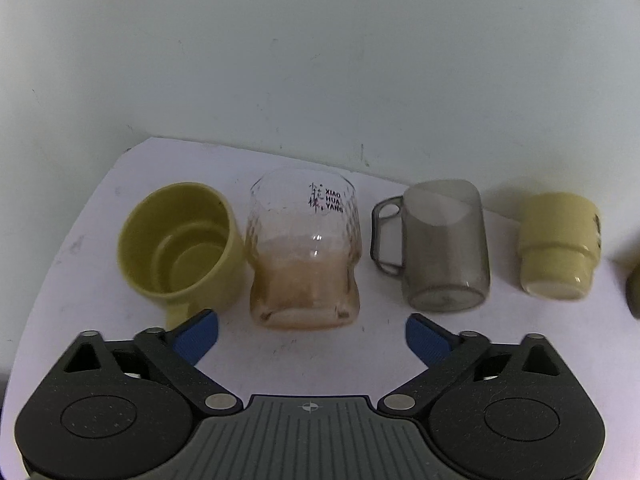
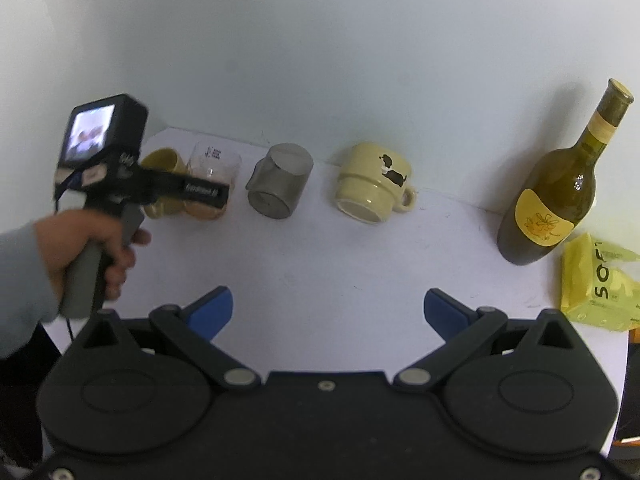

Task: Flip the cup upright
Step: 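Move the left tool to the clear ribbed glass and close around it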

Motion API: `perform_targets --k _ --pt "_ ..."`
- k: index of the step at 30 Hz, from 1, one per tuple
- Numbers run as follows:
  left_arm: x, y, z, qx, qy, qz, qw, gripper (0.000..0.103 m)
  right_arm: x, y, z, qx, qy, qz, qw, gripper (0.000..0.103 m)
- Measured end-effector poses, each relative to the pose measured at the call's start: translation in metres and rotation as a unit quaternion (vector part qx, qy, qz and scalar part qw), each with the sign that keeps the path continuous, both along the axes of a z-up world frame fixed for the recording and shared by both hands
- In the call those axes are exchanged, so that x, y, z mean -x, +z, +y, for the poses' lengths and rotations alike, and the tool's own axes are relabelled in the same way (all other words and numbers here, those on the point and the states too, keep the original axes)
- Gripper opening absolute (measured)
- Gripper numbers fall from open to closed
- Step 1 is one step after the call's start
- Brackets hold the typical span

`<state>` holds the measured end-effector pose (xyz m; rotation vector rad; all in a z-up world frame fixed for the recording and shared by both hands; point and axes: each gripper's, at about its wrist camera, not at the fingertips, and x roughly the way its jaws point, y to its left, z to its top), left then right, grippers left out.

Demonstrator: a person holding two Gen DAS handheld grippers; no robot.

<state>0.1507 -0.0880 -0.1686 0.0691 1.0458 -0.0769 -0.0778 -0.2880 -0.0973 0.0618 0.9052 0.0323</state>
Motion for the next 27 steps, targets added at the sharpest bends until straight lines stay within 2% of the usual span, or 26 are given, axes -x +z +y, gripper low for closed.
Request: perform_targets --k 4,11,13,15,22,27 --pt "-0.007 -0.011 -0.009 -0.024 -0.013 -0.008 0.9996 0.082 -0.001 -0.004 -0.006 0.004 -0.002 0.008 1.0 0.103" --pt "-0.02 -0.031 -0.017 -0.055 -0.022 -0.001 0.9983 0.082 0.002 -0.004 -0.018 0.009 0.0 0.008 1.0 0.103" --pt "-0.022 -0.037 -0.017 -0.06 -0.021 0.005 0.998 0.071 0.001 -0.004 -0.019 0.01 0.0 0.007 1.0 0.103" --pt "-0.021 -0.039 -0.017 -0.06 -0.025 0.004 0.9978 0.068 0.002 -0.004 -0.021 0.01 -0.001 0.007 1.0 0.103" --pt "-0.013 -0.041 -0.021 -0.069 -0.039 0.009 0.9968 0.068 0.006 0.001 -0.021 0.008 -0.006 -0.001 1.0 0.103" --pt "0.015 -0.045 -0.025 -0.064 -0.052 0.016 0.9965 0.068 0.01 0.007 -0.013 0.01 0.0 -0.009 1.0 0.103"
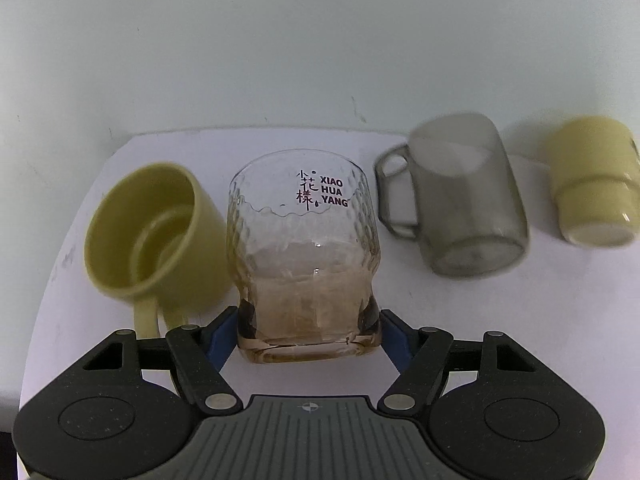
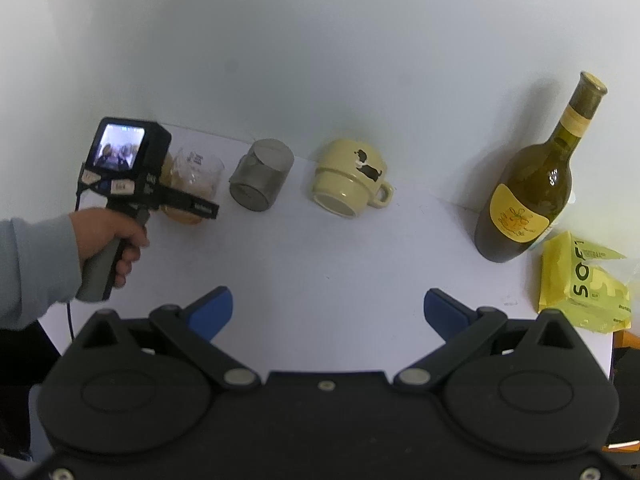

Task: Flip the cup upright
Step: 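Move the left tool to the clear ribbed glass and close around it, then lift the clear glass off the table with the left tool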

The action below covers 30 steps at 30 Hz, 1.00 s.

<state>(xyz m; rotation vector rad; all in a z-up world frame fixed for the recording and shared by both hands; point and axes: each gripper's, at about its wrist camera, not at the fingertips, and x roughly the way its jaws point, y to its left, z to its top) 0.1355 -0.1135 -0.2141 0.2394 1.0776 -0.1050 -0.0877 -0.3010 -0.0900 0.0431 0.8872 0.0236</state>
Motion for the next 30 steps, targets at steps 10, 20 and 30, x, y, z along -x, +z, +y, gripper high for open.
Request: perform_targets --k 10,20,30 --pt "0.057 0.002 -0.004 0.022 -0.004 0.017 0.9996 0.068 0.003 0.005 0.015 0.013 -0.001 -0.003 1.0 0.103" --pt "0.085 0.002 -0.004 0.021 -0.022 0.023 0.9993 0.068 0.004 0.01 0.013 0.012 -0.024 -0.006 1.0 0.103" --pt "0.135 -0.003 -0.035 -0.014 -0.083 0.015 0.9963 0.077 0.005 0.015 0.004 0.016 -0.062 -0.013 0.998 0.103"
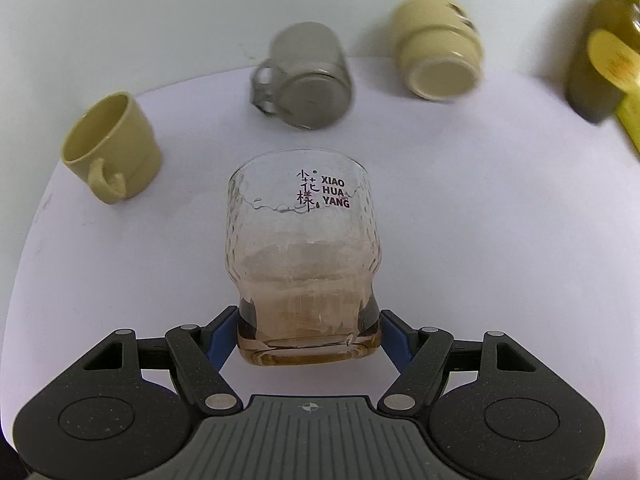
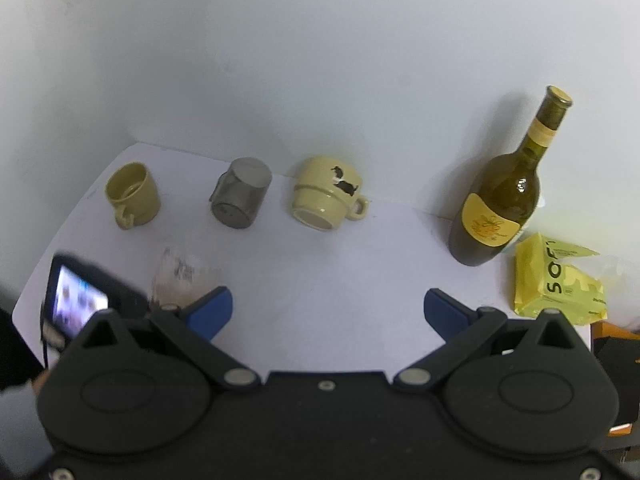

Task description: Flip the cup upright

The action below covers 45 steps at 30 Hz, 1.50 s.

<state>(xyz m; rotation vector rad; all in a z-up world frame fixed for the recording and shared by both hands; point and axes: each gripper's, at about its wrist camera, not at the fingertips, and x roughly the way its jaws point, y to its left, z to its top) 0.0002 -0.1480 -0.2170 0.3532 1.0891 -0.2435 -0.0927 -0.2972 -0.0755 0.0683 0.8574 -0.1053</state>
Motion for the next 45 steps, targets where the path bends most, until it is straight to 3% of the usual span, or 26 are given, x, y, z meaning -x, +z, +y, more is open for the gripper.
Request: perform_targets --k 2,9,12,17,21,26,35,42,45 --pt "0.005 -0.003 -0.005 -0.004 0.003 0.008 1.0 0.084 0.0 0.001 -0.001 -0.001 -0.006 -0.001 1.0 0.103" --pt "0.003 0.007 -0.002 0.016 -0.006 -0.002 0.9998 0.085 0.003 0.007 0.003 0.007 -0.018 -0.006 1.0 0.103" --pt "-0.001 0.007 0.0 0.046 -0.007 0.02 0.9987 0.068 0.003 0.008 0.005 0.01 -0.019 -0.007 1.0 0.103" --pt "-0.002 0.007 -0.005 0.04 0.001 0.022 0.999 0.067 0.006 0.014 0.012 0.015 -0.018 -0.015 1.0 0.103" --pt "0.0 0.009 -0.005 0.033 -0.004 0.023 0.9992 0.071 0.011 0.016 0.017 0.014 -0.02 -0.017 1.0 0.103" --pt "0.004 0.023 0.009 0.049 -0.008 0.011 0.9987 0.082 0.014 0.014 0.021 0.006 -0.026 -0.013 1.0 0.103" --pt "0.026 0.057 0.073 0.094 0.013 0.0 0.9955 0.083 0.005 0.002 0.045 -0.004 -0.01 -0.003 1.0 0.103" --pt "0.048 0.099 0.154 0.1 0.084 -0.043 0.9904 0.087 -0.005 -0.017 0.072 -0.024 -0.006 -0.042 0.999 0.103" --pt "0.055 0.112 0.18 0.098 0.117 -0.057 0.9866 0.088 -0.014 -0.033 0.083 -0.019 -0.002 -0.029 0.999 0.102"
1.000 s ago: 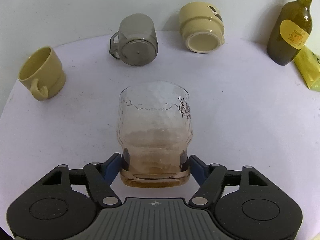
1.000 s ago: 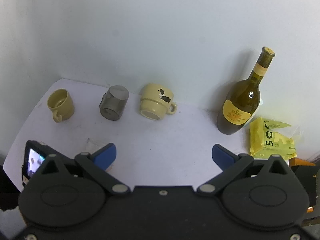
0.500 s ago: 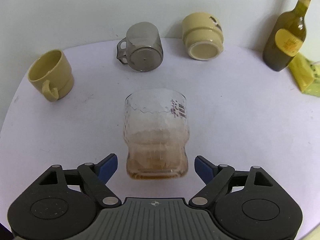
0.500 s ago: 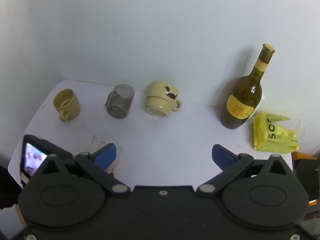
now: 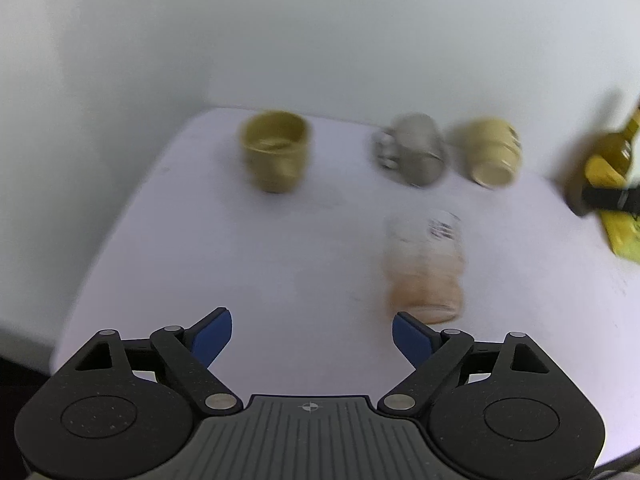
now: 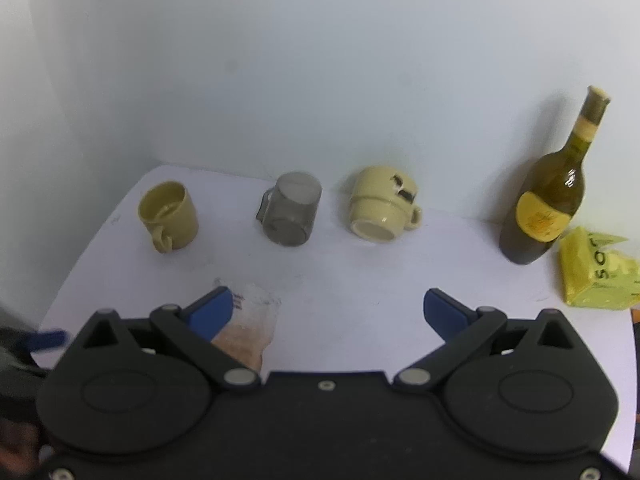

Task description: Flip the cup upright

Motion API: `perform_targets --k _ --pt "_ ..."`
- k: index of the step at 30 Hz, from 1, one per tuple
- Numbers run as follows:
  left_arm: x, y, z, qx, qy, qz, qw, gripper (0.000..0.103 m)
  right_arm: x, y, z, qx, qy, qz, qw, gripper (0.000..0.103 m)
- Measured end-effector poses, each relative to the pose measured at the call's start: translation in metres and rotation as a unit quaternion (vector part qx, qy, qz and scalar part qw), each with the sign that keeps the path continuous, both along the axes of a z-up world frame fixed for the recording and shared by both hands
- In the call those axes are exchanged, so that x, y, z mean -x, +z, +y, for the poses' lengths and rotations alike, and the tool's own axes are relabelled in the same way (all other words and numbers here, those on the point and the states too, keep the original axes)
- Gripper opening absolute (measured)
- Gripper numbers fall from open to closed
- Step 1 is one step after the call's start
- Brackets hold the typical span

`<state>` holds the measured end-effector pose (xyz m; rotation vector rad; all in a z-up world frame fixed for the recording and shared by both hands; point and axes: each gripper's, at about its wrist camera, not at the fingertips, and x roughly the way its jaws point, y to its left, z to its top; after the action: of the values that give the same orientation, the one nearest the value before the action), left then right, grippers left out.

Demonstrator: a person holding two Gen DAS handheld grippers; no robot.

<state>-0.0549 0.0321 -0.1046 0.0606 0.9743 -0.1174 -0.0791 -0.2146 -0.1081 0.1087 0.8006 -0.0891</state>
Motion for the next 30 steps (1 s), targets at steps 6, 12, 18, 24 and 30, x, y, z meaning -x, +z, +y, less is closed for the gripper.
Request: perform_targets --k 6,12,18,24,30 --pt "0.015 0.021 0.054 0.034 0.069 -0.016 0.9969 0.089 -0.024 -0.032 0.03 -0.034 0.037 0.047 0.998 0.092" --pt "0.029 0.031 0.096 0.057 0.124 -0.019 0.9904 0.089 -0.053 -0.058 0.059 -0.05 0.041 0.062 0.996 0.092" --pt "0.042 0.042 0.121 0.057 0.147 -0.031 0.9871 0.09 -0.083 -0.094 0.08 -0.074 0.032 0.111 0.991 0.087" --pt "0.048 0.043 0.139 0.06 0.163 -0.039 0.9841 0.091 -0.094 -0.103 0.097 -0.102 0.056 0.126 0.985 0.079" --pt "0.045 0.047 0.14 0.067 0.158 -0.043 0.9842 0.091 -0.086 -0.099 0.1 -0.078 0.031 0.104 0.991 0.066"
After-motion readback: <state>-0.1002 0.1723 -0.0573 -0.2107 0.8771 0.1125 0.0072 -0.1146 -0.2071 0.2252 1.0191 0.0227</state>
